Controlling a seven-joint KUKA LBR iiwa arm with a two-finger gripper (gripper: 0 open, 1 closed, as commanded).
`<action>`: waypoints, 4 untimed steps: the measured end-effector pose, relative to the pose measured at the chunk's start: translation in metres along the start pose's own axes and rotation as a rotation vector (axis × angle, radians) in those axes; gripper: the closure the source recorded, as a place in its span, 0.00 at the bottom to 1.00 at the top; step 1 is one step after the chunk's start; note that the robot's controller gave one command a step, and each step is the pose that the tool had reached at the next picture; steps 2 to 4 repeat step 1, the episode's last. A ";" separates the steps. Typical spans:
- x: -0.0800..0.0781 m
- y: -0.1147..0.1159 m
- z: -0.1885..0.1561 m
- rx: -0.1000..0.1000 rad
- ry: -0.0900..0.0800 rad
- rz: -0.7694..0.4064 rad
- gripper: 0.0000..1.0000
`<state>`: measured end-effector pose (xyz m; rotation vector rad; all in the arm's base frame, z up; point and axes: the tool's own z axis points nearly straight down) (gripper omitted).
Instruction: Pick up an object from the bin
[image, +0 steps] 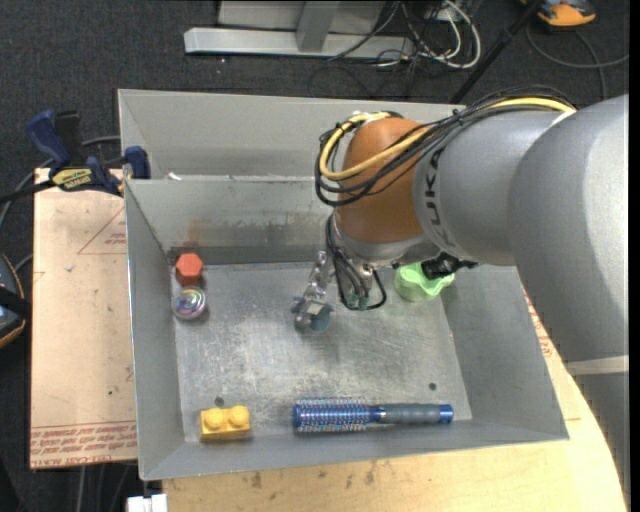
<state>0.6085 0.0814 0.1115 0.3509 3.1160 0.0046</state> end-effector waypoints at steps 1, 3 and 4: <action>-0.001 0.001 -0.029 0.000 0.001 -0.002 1.00; -0.001 0.001 -0.029 0.000 0.001 -0.002 1.00; -0.001 0.001 -0.029 0.000 0.001 -0.002 1.00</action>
Offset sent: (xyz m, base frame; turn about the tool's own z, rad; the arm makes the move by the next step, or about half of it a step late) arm -0.0001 0.0001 0.0278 0.0000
